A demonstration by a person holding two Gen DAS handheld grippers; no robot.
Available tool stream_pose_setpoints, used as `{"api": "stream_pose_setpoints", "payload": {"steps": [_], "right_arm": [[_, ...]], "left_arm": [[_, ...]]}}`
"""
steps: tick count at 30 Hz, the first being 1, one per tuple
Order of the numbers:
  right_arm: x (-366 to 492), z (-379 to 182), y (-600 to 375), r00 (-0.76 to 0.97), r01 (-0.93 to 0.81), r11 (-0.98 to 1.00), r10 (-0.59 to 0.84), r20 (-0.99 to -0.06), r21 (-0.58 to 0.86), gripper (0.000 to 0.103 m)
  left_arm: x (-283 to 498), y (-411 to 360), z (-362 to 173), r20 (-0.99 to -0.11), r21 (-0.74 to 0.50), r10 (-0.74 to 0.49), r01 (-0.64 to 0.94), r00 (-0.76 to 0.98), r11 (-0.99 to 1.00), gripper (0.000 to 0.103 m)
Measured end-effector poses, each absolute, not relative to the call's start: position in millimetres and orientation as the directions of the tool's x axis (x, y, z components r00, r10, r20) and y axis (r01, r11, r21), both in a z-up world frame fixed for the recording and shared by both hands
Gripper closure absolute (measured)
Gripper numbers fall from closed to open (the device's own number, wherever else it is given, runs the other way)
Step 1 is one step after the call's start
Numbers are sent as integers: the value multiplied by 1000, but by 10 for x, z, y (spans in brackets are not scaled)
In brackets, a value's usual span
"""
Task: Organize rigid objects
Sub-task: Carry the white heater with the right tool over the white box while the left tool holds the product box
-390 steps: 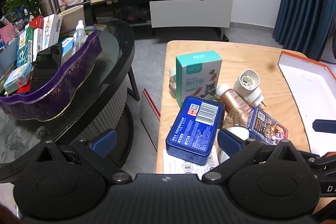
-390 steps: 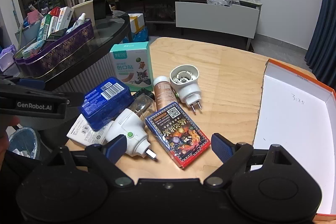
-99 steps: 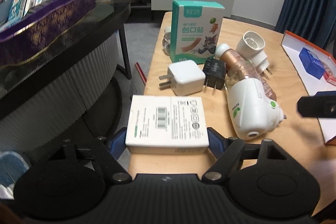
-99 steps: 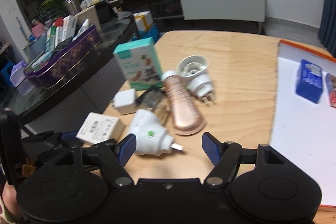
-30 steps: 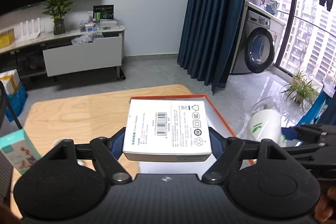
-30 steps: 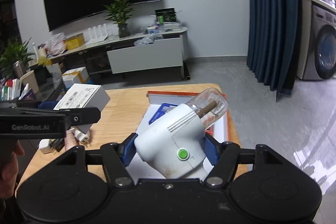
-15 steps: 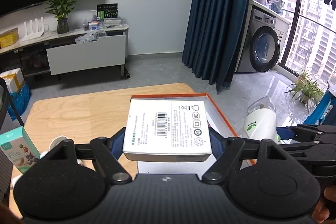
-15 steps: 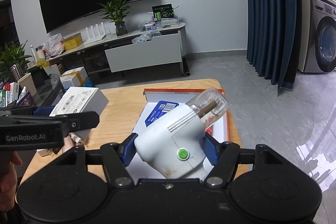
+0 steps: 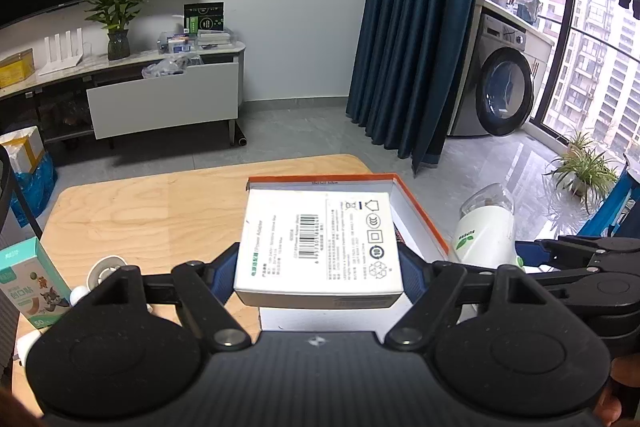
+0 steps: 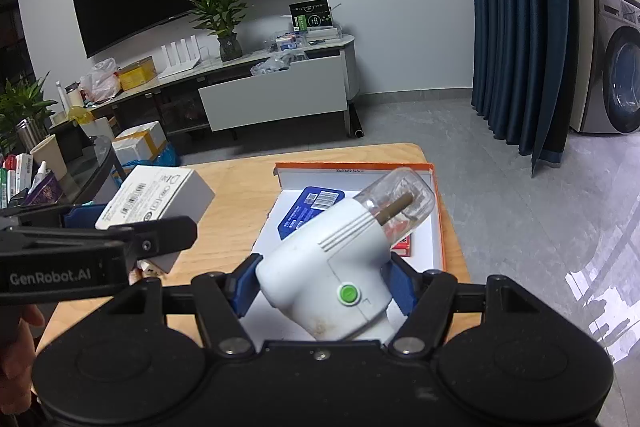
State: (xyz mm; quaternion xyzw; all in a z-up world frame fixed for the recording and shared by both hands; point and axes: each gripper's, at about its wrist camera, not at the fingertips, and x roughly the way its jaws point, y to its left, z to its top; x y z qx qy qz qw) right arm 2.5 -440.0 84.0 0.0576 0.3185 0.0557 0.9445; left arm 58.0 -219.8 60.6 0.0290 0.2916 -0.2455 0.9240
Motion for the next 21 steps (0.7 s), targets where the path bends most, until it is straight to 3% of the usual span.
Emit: {"api": "stream_pose_setpoints", "payload": {"steps": [21], "right_arm": [[101,725,-4385,780,-58,988,135,-611,144,25]], "left_arm": [[625,-2096,474,-571,-120,-441,461,692,879,24]]}}
